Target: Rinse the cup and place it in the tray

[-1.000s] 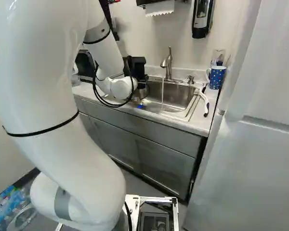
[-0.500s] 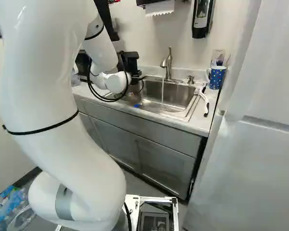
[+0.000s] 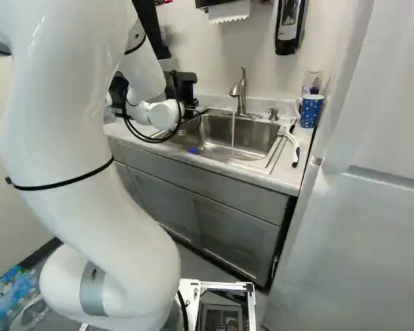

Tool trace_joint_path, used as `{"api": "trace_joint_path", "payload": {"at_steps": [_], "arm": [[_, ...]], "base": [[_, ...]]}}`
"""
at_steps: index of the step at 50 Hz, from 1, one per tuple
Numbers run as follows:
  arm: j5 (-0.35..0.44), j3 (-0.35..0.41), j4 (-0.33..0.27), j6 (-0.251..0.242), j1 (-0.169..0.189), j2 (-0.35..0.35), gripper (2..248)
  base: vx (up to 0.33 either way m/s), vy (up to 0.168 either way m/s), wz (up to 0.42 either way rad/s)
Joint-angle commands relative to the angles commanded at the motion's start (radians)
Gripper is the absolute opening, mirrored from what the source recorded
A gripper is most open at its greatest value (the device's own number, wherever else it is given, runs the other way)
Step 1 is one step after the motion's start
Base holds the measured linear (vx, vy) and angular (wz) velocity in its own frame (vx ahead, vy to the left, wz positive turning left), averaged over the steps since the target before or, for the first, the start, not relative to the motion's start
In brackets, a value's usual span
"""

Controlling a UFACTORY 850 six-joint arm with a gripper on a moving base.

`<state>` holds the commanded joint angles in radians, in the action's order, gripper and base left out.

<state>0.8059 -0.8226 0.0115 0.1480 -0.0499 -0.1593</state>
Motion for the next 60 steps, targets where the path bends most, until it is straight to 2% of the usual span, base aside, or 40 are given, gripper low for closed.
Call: {"api": "trace_joint_path", "payload": {"at_steps": [60], "arm": [[0.0,0.0,0.0,0.63,0.0,0.0,126]], "base": [[0.0,0.0,0.0]]}}
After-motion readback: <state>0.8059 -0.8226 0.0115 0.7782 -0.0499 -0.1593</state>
